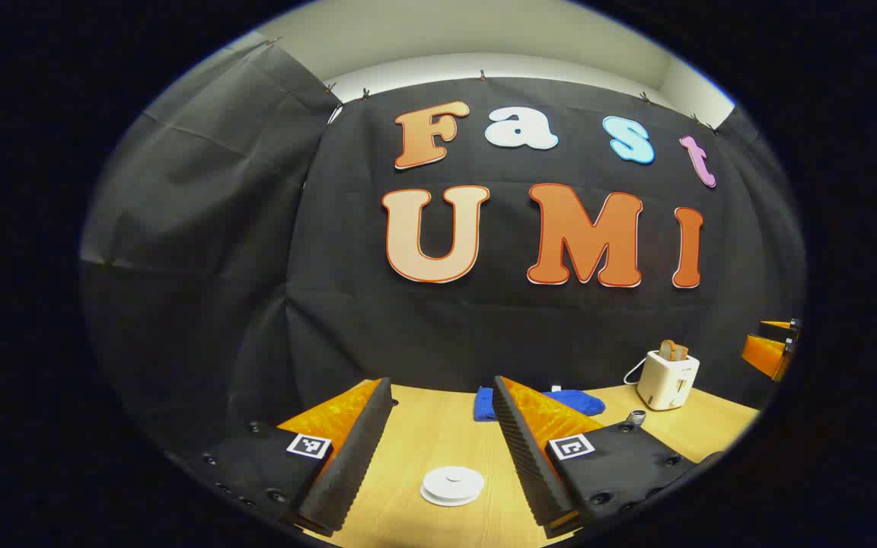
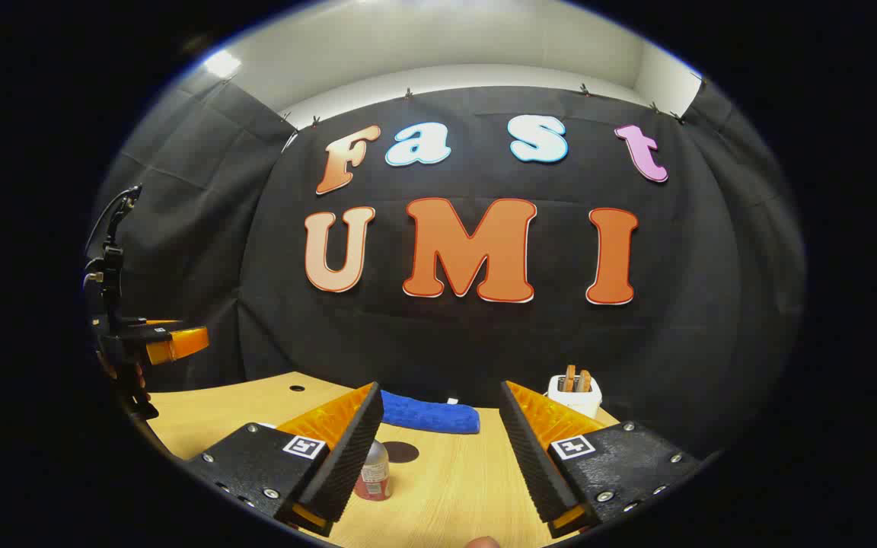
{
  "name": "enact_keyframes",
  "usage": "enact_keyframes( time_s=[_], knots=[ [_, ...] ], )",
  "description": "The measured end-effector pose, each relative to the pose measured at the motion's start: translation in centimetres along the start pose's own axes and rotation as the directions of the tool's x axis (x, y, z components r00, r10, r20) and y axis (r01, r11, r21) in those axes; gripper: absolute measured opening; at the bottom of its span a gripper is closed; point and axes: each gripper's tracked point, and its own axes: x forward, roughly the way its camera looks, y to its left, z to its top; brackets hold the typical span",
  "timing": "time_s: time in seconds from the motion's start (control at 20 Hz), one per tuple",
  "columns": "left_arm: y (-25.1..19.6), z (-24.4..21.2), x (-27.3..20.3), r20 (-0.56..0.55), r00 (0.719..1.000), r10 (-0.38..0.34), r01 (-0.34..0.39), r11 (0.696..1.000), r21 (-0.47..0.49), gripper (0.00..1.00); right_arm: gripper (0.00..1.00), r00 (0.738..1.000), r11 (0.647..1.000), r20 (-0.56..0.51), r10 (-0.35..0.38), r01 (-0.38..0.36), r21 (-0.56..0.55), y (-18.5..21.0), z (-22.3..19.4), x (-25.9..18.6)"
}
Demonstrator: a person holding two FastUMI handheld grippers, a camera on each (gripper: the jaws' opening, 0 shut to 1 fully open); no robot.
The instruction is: Open the teacup lid with one hand, grasp the water bottle and pour water into the teacup with the other hand; after pouring, place the water bottle on the coaster and then close the teacup lid.
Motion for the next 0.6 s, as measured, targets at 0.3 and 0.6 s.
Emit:
enact_keyframes(
  time_s=[0.3,0.6],
  knots=[
    [-0.3,0.2,-0.4,0.011,1.0,0.0,0.0,1.0,0.0,0.88,0.97,1.0,1.0,-0.01,0.014,-0.014,-0.02,0.9,-1.0,0.3],
    [-2.2,-1.3,0.0,-0.021,0.998,-0.058,0.057,0.998,-0.038,0.88,0.97,0.999,0.999,-0.022,0.033,-0.033,-0.008,2.7,-2.5,0.3]
  ],
)
